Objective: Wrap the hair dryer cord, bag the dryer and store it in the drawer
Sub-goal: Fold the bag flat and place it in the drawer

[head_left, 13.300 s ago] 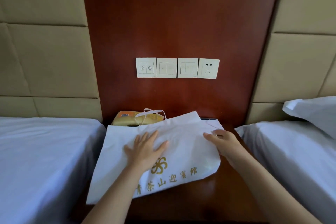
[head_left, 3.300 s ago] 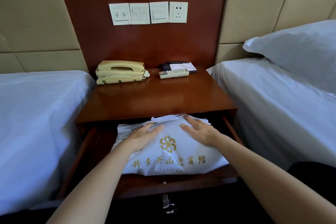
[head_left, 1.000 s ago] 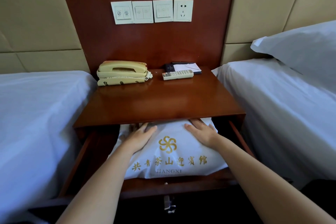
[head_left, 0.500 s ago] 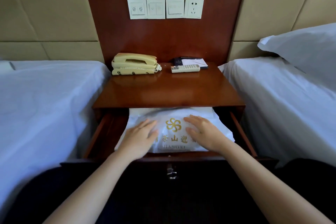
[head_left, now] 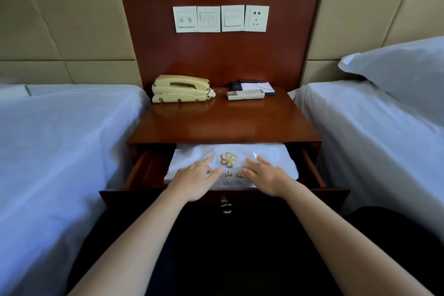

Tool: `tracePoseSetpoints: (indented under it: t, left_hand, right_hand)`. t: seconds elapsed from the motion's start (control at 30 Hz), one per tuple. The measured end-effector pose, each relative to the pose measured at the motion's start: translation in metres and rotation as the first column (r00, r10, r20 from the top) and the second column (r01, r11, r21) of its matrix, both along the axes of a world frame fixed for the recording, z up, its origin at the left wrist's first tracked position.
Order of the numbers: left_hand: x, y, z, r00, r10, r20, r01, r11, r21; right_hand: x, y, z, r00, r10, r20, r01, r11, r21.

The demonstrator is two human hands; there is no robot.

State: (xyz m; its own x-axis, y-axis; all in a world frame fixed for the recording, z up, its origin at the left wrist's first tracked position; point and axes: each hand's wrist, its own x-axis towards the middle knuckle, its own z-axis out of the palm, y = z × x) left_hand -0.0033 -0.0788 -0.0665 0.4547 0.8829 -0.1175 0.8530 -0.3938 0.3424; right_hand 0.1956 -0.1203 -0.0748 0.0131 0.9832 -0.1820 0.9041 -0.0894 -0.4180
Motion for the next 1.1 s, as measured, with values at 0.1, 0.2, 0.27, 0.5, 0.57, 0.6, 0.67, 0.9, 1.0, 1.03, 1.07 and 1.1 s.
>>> tracePoseSetpoints:
  t: [0.1, 0.2, 0.27, 0.5, 0.57, 0.6, 0.67, 0.9, 1.0, 1.03, 1.07, 1.1]
  left_hand:
    - [-0.006, -0.008, -0.003, 1.0, -0.006, 0.017, 0.002, 0.967, 0.253]
    - [-0.011, -0.009, -0.006, 0.989, -0.101, -0.104, 0.131, 0.934, 0.334]
    - [-0.011, -0.003, -0.006, 0.975, -0.139, -0.172, 0.186, 0.934, 0.306]
    - [-0.004, 0.027, -0.005, 0.971, -0.121, -0.206, 0.172, 0.953, 0.251]
    - [-0.002, 0.033, -0.009, 0.968, -0.124, -0.217, 0.186, 0.937, 0.296]
    - [-0.002, 0.035, -0.009, 0.967, -0.133, -0.218, 0.199, 0.927, 0.317]
    - [-0.002, 0.043, -0.011, 0.97, -0.16, -0.182, 0.217, 0.907, 0.361]
    - [0.003, 0.082, -0.023, 0.948, -0.194, -0.251, 0.309, 0.741, 0.596]
    - [0.006, 0.094, -0.027, 0.934, -0.223, -0.278, 0.348, 0.739, 0.576]
    - [0.006, 0.097, -0.028, 0.937, -0.226, -0.268, 0.343, 0.749, 0.567]
    - [0.008, 0.102, -0.03, 0.942, -0.226, -0.248, 0.331, 0.752, 0.57]
    - [0.01, 0.105, -0.031, 0.949, -0.221, -0.224, 0.312, 0.759, 0.571]
  right_hand:
    - [0.001, -0.014, 0.0, 0.997, 0.012, 0.075, -0.035, 0.95, 0.311]
    - [0.007, -0.026, -0.009, 0.938, 0.116, 0.328, -0.259, 0.862, 0.435]
    - [0.013, -0.021, -0.015, 0.909, 0.142, 0.393, -0.317, 0.847, 0.426]
    - [0.014, 0.007, -0.001, 0.891, 0.168, 0.422, -0.286, 0.929, 0.233]
    - [0.017, 0.012, -0.002, 0.885, 0.165, 0.436, -0.299, 0.918, 0.26]
    - [0.019, 0.016, -0.005, 0.878, 0.151, 0.455, -0.31, 0.903, 0.299]
    - [0.02, 0.023, -0.008, 0.866, 0.094, 0.491, -0.316, 0.865, 0.391]
    - [0.029, 0.055, -0.005, 0.892, 0.024, 0.452, -0.197, 0.92, 0.34]
    - [0.032, 0.066, -0.005, 0.905, 0.039, 0.424, -0.187, 0.931, 0.313]
    - [0.033, 0.07, -0.006, 0.904, 0.034, 0.426, -0.19, 0.925, 0.329]
    - [0.033, 0.073, -0.008, 0.904, 0.017, 0.427, -0.188, 0.913, 0.362]
    - [0.034, 0.076, -0.01, 0.906, -0.012, 0.423, -0.181, 0.893, 0.412]
